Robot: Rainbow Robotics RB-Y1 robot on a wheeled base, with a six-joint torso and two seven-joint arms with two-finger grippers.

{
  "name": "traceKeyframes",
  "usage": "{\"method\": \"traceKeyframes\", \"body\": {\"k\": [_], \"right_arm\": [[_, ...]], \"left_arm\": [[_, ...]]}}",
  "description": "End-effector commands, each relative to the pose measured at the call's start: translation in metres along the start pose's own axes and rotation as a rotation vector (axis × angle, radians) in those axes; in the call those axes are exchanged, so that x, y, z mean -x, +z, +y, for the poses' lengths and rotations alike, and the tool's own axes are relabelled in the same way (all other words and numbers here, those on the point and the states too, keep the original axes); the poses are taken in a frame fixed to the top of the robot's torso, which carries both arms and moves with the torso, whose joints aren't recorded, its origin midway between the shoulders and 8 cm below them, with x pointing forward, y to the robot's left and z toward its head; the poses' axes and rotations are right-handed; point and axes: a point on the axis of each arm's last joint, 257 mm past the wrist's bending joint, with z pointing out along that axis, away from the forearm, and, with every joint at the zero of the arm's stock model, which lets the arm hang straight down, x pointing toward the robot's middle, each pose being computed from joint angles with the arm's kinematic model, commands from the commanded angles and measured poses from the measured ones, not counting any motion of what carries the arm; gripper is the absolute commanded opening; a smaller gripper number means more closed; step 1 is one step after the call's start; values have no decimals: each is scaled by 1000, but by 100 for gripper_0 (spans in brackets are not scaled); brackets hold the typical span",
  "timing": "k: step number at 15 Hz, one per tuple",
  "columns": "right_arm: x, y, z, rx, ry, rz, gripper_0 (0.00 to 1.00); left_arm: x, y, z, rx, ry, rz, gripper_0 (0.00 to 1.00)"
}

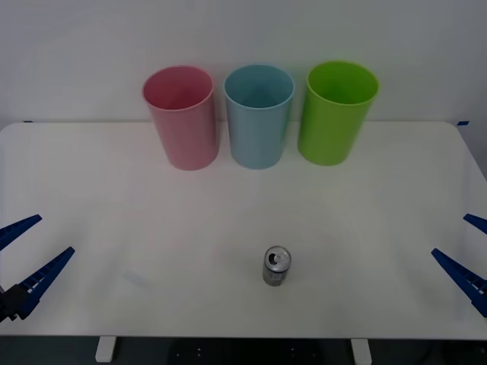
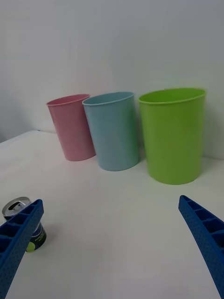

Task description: Grasp the object on the table and drop it into the matching bin: aluminum can to the light blue bin, PET bottle to the pink bin.

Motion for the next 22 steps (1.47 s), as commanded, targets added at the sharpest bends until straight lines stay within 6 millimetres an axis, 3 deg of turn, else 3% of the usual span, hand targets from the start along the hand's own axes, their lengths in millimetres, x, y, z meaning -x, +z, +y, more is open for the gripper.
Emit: {"method": "traceKeyframes", "body": {"k": [1,10,22], "right_arm": [[-11,4,8,41,1,23,100],[-45,20,16,124,-57,55,100],[-87,61,57,224,-178,109,100]], "left_arm": [[0,0,0,0,0,0,100],[0,0,0,0,0,0,100],[0,0,0,0,0,0,100]]}}
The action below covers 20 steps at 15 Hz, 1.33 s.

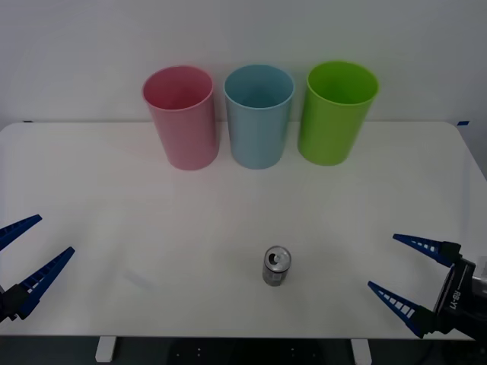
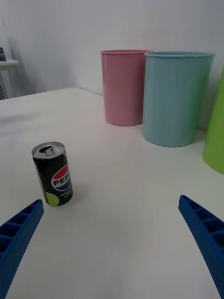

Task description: Grasp the object on the table and drop it into the matching bin: aluminum can to the light blue bin, PET bottle to the pink bin.

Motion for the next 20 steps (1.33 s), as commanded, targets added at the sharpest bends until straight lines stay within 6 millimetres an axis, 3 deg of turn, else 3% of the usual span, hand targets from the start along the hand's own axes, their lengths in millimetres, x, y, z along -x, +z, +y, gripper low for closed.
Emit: {"method": "traceKeyframes", "body": {"k": [1,12,20], "right_arm": [[-7,16,9,19,-1,10,100],[-34,79,40,43,-4,58,100],[-39,118,64,45,-12,50,100]], "left_arm": [[0,0,0,0,0,0,100],[0,0,0,0,0,0,100],[0,0,0,0,0,0,100]]}}
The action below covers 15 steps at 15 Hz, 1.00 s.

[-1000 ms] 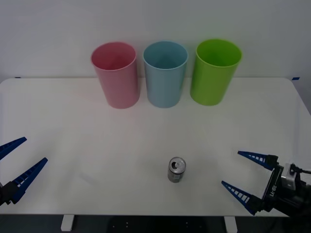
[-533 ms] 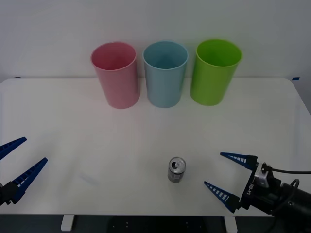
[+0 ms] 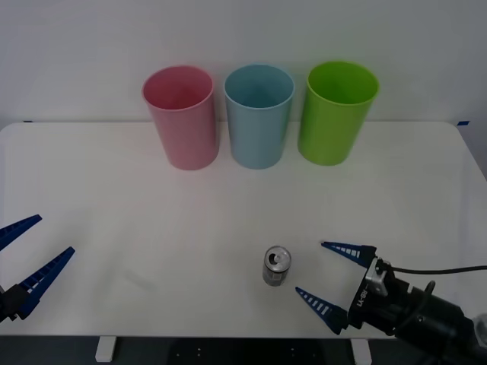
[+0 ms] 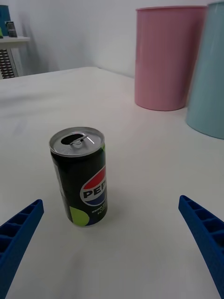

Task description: Grasp the object on the table and drop it into the matching bin: aluminum can to the light blue bin, PET bottle to the pink bin.

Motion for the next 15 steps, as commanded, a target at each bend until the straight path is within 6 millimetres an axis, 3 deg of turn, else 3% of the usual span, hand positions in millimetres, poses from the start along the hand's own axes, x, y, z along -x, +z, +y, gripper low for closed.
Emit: {"method": "traceKeyframes", "body": {"k": [1,15], "right_arm": [[-1,16,5,-16,-5,1,100],[-6,78,21,-72,-6,49,100]], "left_arm": [[0,0,0,0,0,0,100],[0,0,0,0,0,0,100]]}}
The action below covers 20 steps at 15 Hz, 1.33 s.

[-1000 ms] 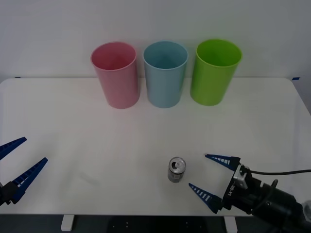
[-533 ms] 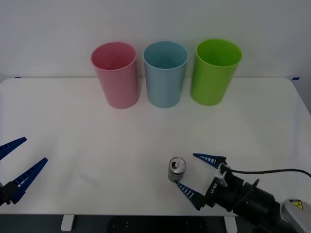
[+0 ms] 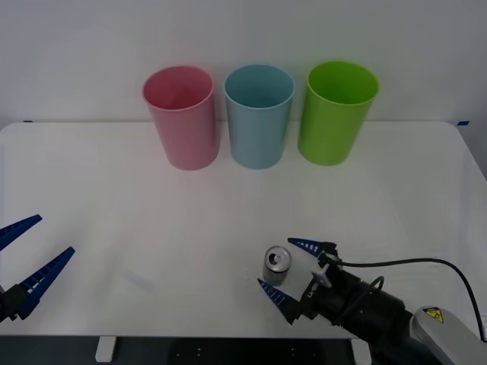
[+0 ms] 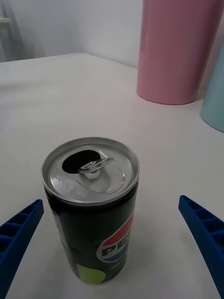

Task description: Grasp the object on the table and drop it into the matching bin: aluminum can to the light blue bin, PET bottle to the pink bin.

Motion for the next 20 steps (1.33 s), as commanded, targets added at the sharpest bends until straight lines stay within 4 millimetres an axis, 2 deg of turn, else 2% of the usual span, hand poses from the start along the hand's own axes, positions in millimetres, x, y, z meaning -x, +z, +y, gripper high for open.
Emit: {"method": "traceKeyframes", "body": {"k": [1,7,8,9,10,15,20], "right_arm": [[3,9,2,-11,0,0,100],[1,11,-1,-25,-7,8,100],[1,11,-1,-25,-6,7,75],[1,11,0,-23,0,7,7],[0,11,1,-23,1,10,0],[1,10,0,-24,10,10,0],[6,5,-14,-40,22,-7,0]], "left_arm": [[0,0,0,0,0,0,100],[0,0,0,0,0,0,100],[0,0,0,0,0,0,100],[0,0,0,0,0,0,100],[0,0,0,0,0,0,100],[0,0,0,0,0,0,100],[0,0,0,0,0,0,100]]}}
